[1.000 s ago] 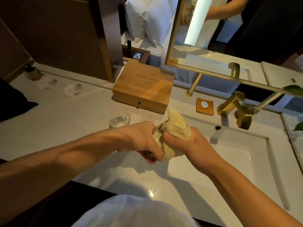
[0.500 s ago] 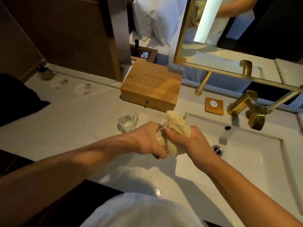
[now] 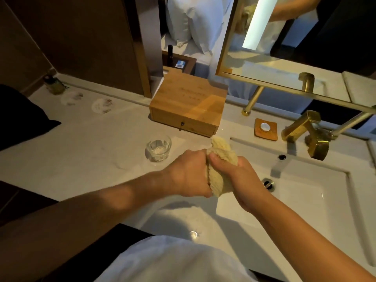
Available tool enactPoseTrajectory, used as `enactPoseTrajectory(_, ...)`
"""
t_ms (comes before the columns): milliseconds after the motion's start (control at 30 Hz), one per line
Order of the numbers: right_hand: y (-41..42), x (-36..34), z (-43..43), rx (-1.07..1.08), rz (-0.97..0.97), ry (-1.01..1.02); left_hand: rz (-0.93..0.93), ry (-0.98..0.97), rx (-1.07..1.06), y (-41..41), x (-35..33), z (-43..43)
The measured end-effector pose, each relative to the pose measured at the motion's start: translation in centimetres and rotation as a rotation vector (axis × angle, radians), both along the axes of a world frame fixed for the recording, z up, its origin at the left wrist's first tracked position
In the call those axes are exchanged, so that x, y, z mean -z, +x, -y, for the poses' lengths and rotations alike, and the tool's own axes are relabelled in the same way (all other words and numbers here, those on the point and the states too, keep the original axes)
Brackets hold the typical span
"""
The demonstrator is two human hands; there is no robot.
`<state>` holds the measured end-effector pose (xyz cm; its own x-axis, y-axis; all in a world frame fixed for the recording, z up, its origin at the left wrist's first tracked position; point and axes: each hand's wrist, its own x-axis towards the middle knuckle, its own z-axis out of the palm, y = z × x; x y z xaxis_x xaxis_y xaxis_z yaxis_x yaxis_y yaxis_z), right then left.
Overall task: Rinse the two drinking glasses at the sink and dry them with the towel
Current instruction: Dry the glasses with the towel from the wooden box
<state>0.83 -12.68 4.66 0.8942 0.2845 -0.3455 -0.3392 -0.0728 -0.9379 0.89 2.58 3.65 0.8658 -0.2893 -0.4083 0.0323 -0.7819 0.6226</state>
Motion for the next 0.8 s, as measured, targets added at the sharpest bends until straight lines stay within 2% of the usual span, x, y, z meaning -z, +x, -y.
enactPoseTrajectory(33, 0.1, 0.3, -0.2, 0.082, -0.108, 0.03, 0.293, 0.197, 0.011, -0.6, 0.7, 0.9)
enactPoseTrajectory(67, 0.2, 0.4, -0.3, 0.126, -0.213, 0.072, 0.476, 0.247, 0.013, -1.3, 1.0, 1.4)
enactPoseTrajectory(133, -0.1, 0.4, 0.0, 0.103, -0.336, 0.168, 0.56, 0.152, 0.078, -1.7, 1.6, 0.9)
enactPoseTrajectory(167, -0.3, 0.4, 0.4, 0.078, -0.332, 0.217, 0.496, 0.092, 0.125, -1.3, 1.4, 0.2)
enactPoseTrajectory(200, -0.4, 0.8, 0.9, 0.047, -0.285, 0.245, 0.319, -0.014, 0.118, -0.7, 0.9, -0.8)
enactPoseTrajectory(300, -0.9, 1.7, 2.2, -0.118, -0.068, 0.188, -0.574, -0.47, -0.021, 0.9, -1.7, -2.4)
enactPoseTrajectory(333, -1.0, 1.8, 2.1, -0.148, -0.033, 0.154, -0.672, -0.502, -0.045, 1.1, -1.8, -2.2)
enactPoseTrajectory(367, -0.9, 1.7, 1.8, -0.126, -0.021, 0.134, -0.596, -0.425, -0.059, 1.0, -1.8, -1.7)
enactPoseTrajectory(400, -0.8, 1.5, 1.5, -0.069, -0.035, 0.143, -0.374, -0.228, -0.037, 0.6, -1.4, -0.9)
enactPoseTrajectory(467, -0.2, 1.0, 1.1, 0.056, -0.209, 0.23, 0.201, 0.255, 0.031, -1.0, -0.2, 1.0)
enactPoseTrajectory(500, 0.1, 0.7, 0.9, 0.077, -0.306, 0.265, 0.439, 0.322, 0.057, -1.7, 0.2, 1.6)
enactPoseTrajectory(533, 0.1, 0.5, 0.9, 0.065, -0.377, 0.276, 0.558, 0.283, 0.09, -2.1, 0.6, 1.5)
enactPoseTrajectory(567, 0.1, 0.3, 1.1, 0.036, -0.402, 0.271, 0.598, 0.195, 0.136, -2.1, 0.6, 0.9)
enactPoseTrajectory(633, -0.1, 0.0, 1.4, -0.022, -0.328, 0.278, 0.465, 0.003, 0.181, -0.9, 0.0, -0.7)
enactPoseTrajectory(667, -0.2, 0.1, 1.6, -0.052, -0.246, 0.249, 0.286, -0.108, 0.137, -0.1, -0.5, -1.6)
enactPoseTrajectory(733, -0.3, -0.2, 1.5, -0.13, -0.047, 0.077, -0.207, -0.317, 0.036, 1.3, -1.4, -2.2)
enactPoseTrajectory(767, -0.3, -0.5, 1.2, -0.156, 0.02, -0.011, -0.312, -0.345, 0.016, 1.4, -1.1, -1.8)
enactPoseTrajectory(800, -0.2, -0.5, 0.9, -0.147, 0.084, -0.06, -0.221, -0.267, 0.021, 1.2, -0.4, -1.3)
